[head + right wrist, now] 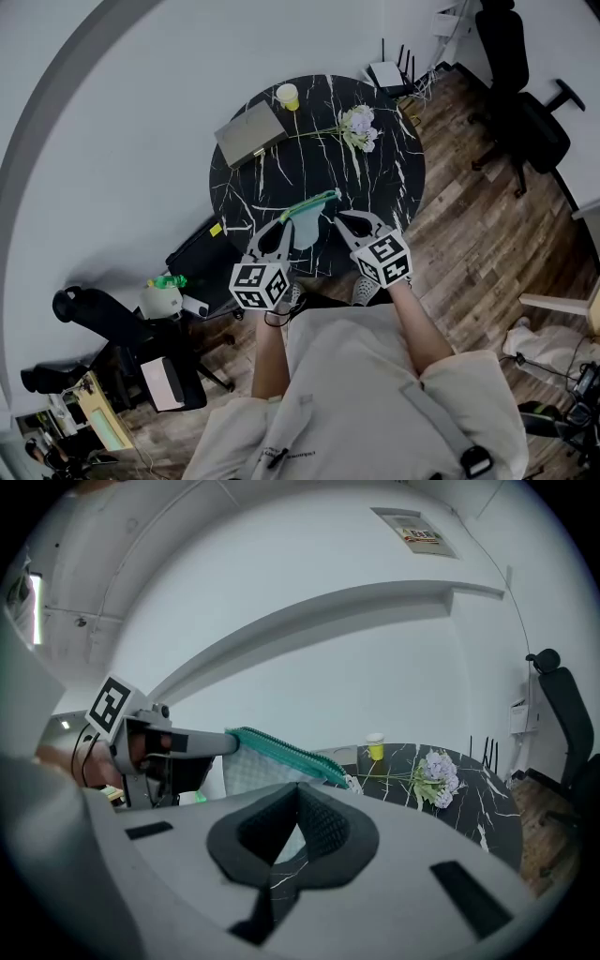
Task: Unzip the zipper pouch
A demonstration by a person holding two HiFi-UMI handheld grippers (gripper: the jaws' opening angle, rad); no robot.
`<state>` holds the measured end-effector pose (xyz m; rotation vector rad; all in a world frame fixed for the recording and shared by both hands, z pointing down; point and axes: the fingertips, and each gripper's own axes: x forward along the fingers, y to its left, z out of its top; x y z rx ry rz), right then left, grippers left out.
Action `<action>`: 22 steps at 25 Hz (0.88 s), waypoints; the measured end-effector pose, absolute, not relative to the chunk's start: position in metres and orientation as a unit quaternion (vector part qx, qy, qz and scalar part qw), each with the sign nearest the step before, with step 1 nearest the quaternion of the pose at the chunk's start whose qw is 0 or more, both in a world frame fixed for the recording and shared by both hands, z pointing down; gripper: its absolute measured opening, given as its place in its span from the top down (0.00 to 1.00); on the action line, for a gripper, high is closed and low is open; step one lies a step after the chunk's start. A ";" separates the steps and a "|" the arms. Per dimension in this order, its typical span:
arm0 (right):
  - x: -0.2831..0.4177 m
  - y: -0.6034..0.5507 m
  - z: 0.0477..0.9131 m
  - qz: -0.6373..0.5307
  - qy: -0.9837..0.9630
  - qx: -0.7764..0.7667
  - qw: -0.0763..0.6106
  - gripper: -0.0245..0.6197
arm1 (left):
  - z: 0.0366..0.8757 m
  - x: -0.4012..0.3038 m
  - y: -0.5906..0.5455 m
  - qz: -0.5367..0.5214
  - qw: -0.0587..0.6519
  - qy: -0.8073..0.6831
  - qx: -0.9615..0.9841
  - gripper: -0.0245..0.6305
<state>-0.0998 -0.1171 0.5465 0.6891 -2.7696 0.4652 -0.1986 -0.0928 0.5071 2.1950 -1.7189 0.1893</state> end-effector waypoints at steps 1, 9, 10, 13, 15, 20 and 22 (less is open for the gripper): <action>-0.099 -0.118 0.547 0.160 -0.950 0.238 0.125 0.95 | 0.507 -0.199 -0.093 0.067 0.173 -0.605 0.774 0.89; -0.097 -0.121 0.547 0.162 -0.948 0.242 0.125 0.95 | 0.507 -0.196 -0.098 0.067 0.175 -0.601 0.777 0.89; -0.097 -0.122 0.547 0.163 -0.948 0.243 0.125 0.95 | 0.508 -0.196 -0.099 0.068 0.175 -0.600 0.778 0.89; -0.098 -0.125 0.548 0.165 -0.947 0.245 0.124 0.95 | 0.509 -0.197 -0.102 0.071 0.175 -0.597 0.780 0.89; -0.098 -0.126 0.547 0.165 -0.947 0.246 0.123 0.95 | 0.508 -0.196 -0.103 0.073 0.175 -0.595 0.781 0.89; -0.095 -0.128 0.546 0.165 -0.947 0.249 0.120 0.95 | 0.508 -0.193 -0.103 0.075 0.174 -0.592 0.783 0.89; -0.094 -0.129 0.546 0.165 -0.947 0.250 0.120 0.95 | 0.507 -0.192 -0.103 0.075 0.173 -0.592 0.784 0.89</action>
